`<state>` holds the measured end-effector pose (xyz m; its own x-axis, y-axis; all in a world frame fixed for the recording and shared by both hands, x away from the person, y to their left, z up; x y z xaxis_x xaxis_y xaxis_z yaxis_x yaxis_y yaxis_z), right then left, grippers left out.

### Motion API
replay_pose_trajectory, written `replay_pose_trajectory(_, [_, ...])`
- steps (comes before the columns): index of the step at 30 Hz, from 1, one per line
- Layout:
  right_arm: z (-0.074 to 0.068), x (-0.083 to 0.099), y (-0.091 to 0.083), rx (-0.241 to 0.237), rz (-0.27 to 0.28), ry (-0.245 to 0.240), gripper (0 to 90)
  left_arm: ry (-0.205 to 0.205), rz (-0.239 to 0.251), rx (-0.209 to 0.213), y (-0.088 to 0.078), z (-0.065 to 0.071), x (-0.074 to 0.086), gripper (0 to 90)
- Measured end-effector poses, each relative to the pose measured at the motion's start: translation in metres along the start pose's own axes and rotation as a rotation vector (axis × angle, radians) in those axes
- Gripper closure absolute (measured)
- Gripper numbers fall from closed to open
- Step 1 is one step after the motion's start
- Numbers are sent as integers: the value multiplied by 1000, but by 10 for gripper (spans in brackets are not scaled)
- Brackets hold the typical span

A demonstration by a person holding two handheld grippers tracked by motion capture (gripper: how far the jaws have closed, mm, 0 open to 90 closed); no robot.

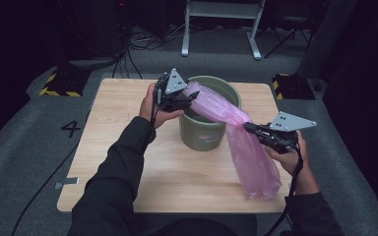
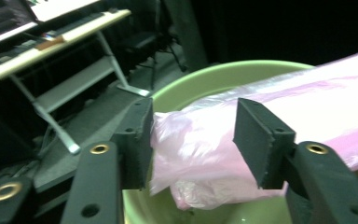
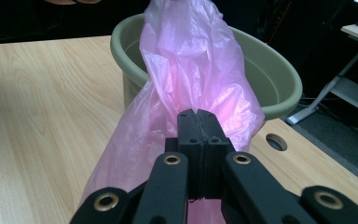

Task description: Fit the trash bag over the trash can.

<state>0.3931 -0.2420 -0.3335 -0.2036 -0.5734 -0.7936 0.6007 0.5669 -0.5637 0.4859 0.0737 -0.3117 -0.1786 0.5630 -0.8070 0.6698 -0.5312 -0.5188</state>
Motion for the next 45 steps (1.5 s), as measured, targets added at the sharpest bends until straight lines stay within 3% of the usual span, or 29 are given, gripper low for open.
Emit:
replay_pose_trajectory(5, [1, 0, -5, -4, 21, -3, 895, 51, -84, 56, 11, 3, -1, 672])
replay_pose_trajectory(8, [1, -4, -6, -2, 35, -8, 888, 59, -93, 73, 13, 4, 0, 758])
replay_pose_trajectory(10, [0, -6, -6, 2, 39, -12, 887, 72, -94, 102, 13, 3, 1, 795])
replay_pose_trajectory(15, [1, -18, -2, 14, 46, -17, 887, 85, -129, 116, 15, 3, 4, 824])
replay_pose_trajectory(20, [3, -33, 11, 18, 4, -36, 888, 98, -137, 116, 14, 3, 7, 778])
replay_pose_trajectory(21, [3, -36, 14, 17, -6, -41, 887, 101, -132, 119, 14, 4, 7, 751])
replay_pose_trajectory(22, [4, -40, 19, 15, -21, -47, 887, 106, -132, 115, 13, 5, 7, 666])
replay_pose_trajectory(23, [4, -40, 19, 15, -21, -47, 887, 108, -126, 113, 12, 6, 6, 666])
replay_pose_trajectory(26, [6, -45, 25, 13, -33, -54, 884, 113, -67, 143, 4, 13, 3, 548])
replay_pose_trajectory(27, [5, -48, 27, 4, -32, -63, 879, 129, -31, 182, 0, 17, 1, 501])
replay_pose_trajectory(32, [6, -54, 32, -4, -35, -62, 872, 179, -41, 231, 0, 30, -4, 418])
replay_pose_trajectory(34, [8, -55, 34, -9, -35, -55, 866, 193, -42, 256, 1, 34, -4, 471])
replay_pose_trajectory(35, [8, -56, 35, -11, -35, -53, 862, 196, -53, 220, 4, 36, -5, 514])
replay_pose_trajectory(38, [9, -55, 36, -14, -33, -52, 859, 192, -59, 220, 7, 36, -3, 589])
replay_pose_trajectory(41, [9, -55, 36, -16, -25, -44, 857, 207, -70, 211, 10, 35, -2, 767])
replay_pose_trajectory(44, [9, -55, 37, -16, -26, -47, 857, 214, -70, 205, 11, 35, -2, 834])
replay_pose_trajectory(45, [8, -55, 37, -18, -26, -47, 852, 218, -69, 195, 12, 35, -1, 898])
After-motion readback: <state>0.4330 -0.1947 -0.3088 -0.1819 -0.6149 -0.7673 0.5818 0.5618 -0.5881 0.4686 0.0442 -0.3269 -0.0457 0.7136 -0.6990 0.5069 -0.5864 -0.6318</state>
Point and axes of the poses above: each handheld gripper's, and its own axes: y roughly forward along the jaws, x roughly out of its underside, z roughly to its right, the point moved 1 cm from there along y, roughly forward along the jaws, and after that the axes turned 11 degrees about -z, right-handed, at the moved point
